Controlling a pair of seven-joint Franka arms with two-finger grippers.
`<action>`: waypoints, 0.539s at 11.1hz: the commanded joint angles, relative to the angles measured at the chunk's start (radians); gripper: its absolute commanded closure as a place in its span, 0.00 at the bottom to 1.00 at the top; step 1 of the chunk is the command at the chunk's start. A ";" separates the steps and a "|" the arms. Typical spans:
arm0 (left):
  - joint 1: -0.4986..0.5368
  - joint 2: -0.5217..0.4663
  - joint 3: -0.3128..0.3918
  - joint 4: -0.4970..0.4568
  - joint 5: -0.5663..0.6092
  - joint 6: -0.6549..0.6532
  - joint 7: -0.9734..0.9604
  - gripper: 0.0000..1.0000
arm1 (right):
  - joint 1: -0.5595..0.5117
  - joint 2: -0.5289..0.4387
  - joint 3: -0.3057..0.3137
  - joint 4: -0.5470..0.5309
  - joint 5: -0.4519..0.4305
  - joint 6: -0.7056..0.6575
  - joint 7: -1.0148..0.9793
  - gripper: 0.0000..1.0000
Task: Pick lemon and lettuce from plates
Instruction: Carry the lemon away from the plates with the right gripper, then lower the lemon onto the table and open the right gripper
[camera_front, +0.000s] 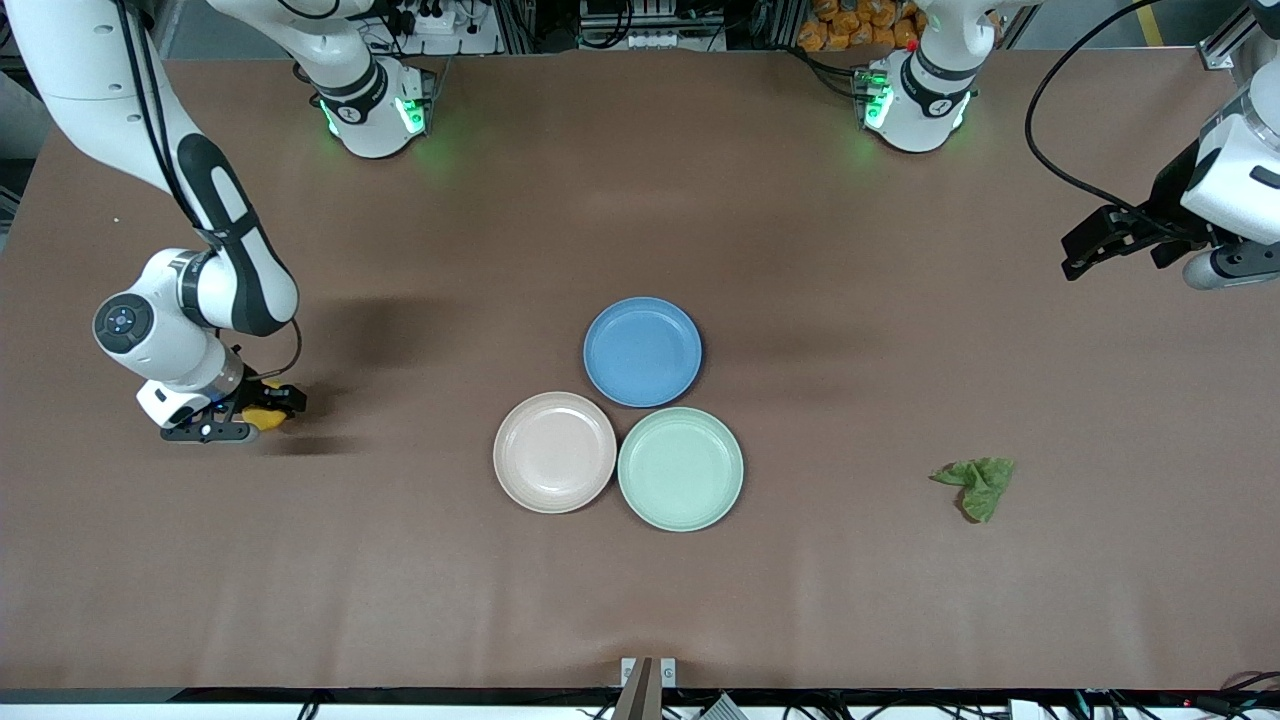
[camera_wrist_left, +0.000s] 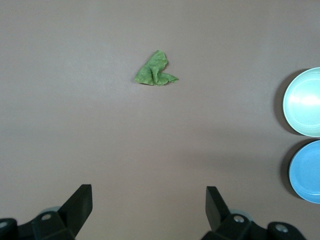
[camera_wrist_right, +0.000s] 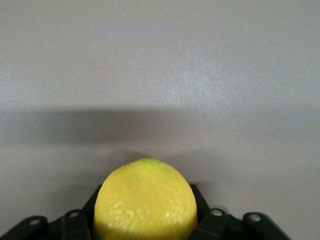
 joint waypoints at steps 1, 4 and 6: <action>0.003 0.011 -0.003 0.020 -0.015 -0.018 0.029 0.00 | 0.002 -0.048 0.012 -0.010 0.023 -0.040 0.004 0.00; 0.009 0.024 0.001 0.020 -0.014 -0.020 0.029 0.00 | -0.006 -0.052 0.011 0.159 0.041 -0.327 0.007 0.00; 0.009 0.023 0.003 0.020 -0.017 -0.020 0.028 0.00 | -0.006 -0.071 0.006 0.215 0.048 -0.410 0.016 0.00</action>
